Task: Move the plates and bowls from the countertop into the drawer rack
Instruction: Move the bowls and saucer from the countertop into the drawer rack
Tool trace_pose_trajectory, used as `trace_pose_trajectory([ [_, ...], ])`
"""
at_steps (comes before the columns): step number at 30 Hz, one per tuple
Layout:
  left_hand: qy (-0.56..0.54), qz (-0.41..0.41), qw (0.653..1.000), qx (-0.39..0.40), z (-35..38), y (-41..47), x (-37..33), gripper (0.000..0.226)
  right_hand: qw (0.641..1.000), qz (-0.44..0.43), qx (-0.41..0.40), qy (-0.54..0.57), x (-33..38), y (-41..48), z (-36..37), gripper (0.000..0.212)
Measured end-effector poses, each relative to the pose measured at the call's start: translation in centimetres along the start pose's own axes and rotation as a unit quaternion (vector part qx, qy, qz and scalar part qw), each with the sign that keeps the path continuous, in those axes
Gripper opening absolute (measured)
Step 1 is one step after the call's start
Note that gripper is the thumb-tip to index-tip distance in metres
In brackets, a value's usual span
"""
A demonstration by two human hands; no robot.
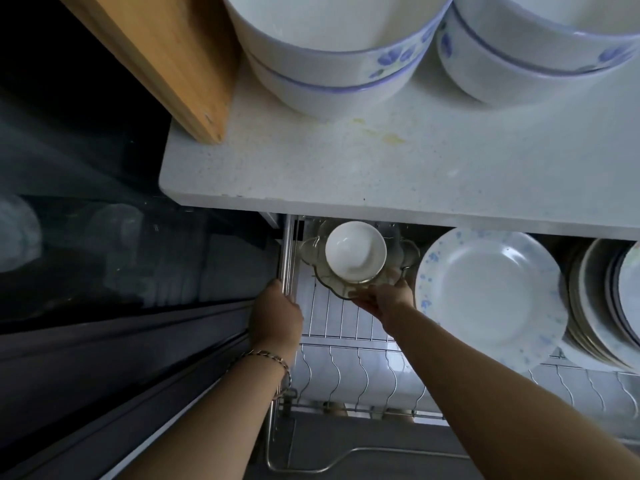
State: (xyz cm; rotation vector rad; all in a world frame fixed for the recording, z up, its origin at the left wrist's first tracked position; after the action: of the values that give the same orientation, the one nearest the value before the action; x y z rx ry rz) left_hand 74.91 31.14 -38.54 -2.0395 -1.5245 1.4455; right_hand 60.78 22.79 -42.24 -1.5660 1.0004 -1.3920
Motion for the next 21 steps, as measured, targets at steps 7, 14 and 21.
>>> trace_pose_trajectory([
  [7, 0.028, 0.006, 1.000, 0.011, -0.1, 0.2, 0.1, 0.036, 0.998, -0.010, -0.045, -0.034, -1.3, 0.9, 0.5, 0.024],
  [14, 0.211, 0.060, 0.976, -0.013, -1.9, -3.2, -2.7, 0.034, 0.960, 0.002, 0.043, -0.275, 0.3, -5.3, -1.7, 0.034],
  [21, -0.048, 0.196, 0.971, 0.130, -1.1, -11.4, -14.6, 0.016, 0.944, -0.154, 0.042, -0.288, 12.4, -19.7, -7.9, 0.018],
])
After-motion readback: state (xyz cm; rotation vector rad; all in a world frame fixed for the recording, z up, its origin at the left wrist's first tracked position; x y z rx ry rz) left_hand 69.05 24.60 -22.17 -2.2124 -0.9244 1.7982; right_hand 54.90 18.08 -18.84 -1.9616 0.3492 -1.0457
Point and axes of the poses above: each hand's wrist, its own y-axis towards the middle knuckle, its own z-axis out of the palm, x = y × z, the point moved 1 cm from there along y, towards the middle knuckle, and after that the axes turned 9 degrees about -y, right-handed, at the moved point
